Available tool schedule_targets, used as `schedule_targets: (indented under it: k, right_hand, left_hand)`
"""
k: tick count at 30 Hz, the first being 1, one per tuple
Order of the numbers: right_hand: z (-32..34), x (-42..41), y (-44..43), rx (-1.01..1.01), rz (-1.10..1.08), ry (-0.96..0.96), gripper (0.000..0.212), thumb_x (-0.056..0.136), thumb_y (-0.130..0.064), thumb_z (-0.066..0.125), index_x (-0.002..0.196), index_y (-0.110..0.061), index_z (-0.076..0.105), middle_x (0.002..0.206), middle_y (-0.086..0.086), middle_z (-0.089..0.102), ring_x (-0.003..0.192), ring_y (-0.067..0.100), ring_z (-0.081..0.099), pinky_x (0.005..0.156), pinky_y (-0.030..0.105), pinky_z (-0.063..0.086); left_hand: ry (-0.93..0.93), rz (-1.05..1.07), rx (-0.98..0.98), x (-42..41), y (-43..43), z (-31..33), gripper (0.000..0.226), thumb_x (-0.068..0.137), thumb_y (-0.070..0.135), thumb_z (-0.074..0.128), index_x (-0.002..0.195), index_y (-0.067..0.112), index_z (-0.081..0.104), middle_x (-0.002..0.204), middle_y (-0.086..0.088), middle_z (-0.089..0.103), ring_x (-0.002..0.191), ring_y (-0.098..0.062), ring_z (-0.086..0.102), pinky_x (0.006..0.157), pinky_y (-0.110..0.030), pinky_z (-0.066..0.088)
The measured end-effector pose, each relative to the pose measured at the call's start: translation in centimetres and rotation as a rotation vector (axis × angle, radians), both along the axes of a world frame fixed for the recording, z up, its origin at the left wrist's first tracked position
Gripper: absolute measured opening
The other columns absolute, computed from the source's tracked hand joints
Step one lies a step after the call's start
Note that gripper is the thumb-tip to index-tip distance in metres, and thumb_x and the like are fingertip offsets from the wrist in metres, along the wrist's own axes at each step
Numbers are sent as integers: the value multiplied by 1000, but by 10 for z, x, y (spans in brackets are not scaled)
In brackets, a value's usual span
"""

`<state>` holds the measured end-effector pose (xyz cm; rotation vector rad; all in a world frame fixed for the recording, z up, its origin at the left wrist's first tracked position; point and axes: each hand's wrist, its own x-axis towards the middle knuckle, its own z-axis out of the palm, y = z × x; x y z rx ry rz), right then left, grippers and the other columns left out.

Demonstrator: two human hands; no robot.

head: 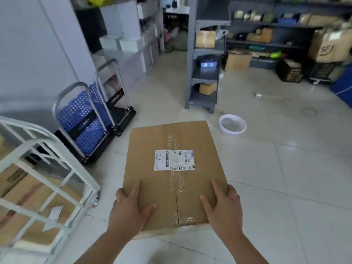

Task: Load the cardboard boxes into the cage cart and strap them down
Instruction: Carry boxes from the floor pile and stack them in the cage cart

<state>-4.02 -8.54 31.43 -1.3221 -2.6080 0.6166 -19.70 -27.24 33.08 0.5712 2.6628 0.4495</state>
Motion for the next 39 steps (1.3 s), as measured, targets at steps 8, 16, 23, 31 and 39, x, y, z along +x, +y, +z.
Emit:
schedule_targets:
  k: [8,16,23,31,39]
  right_hand:
    - [80,-99,-114,68,412,103,62,85,-59,48,142,-37,36,139,10,36,124,26,40,99,36,41]
    - [129,-200,-272,89,776,181,63,85,-62,46,142,-37,37,131,7,42,115,24,45,89,36,48]
    - [159,-281,-431,107,952,245,62,86,-62,46,142,-36,37,135,8,40,118,24,44,91,33,45]
    - [170,-357,-577,25,1028,234,62,86,-60,47,143,-36,36,133,11,40,116,28,45,85,34,45]
    - [142,-442,-663,12,1095,142,64,85,-63,48,142,-37,36,132,12,42,114,28,48,82,35,50]
  left_hand:
    - [105,432,61,-3,-165,76,88,78,72,50,148,41,8,151,-11,14,123,-29,47,99,-38,46]
    - [219,784,75,-10,-330,123,83,77,73,51,146,41,17,143,-9,27,116,-28,53,95,-35,47]
    - [282,965,54,-48,-478,147,83,77,72,52,146,40,19,141,-10,29,118,-28,52,94,-36,46]
    - [286,1029,13,-110,-623,159,83,75,73,53,145,40,22,141,-9,31,113,-29,55,87,-37,50]
    - [222,1111,24,-175,-703,130,79,73,73,55,141,43,29,136,-6,37,100,-25,60,77,-33,49]
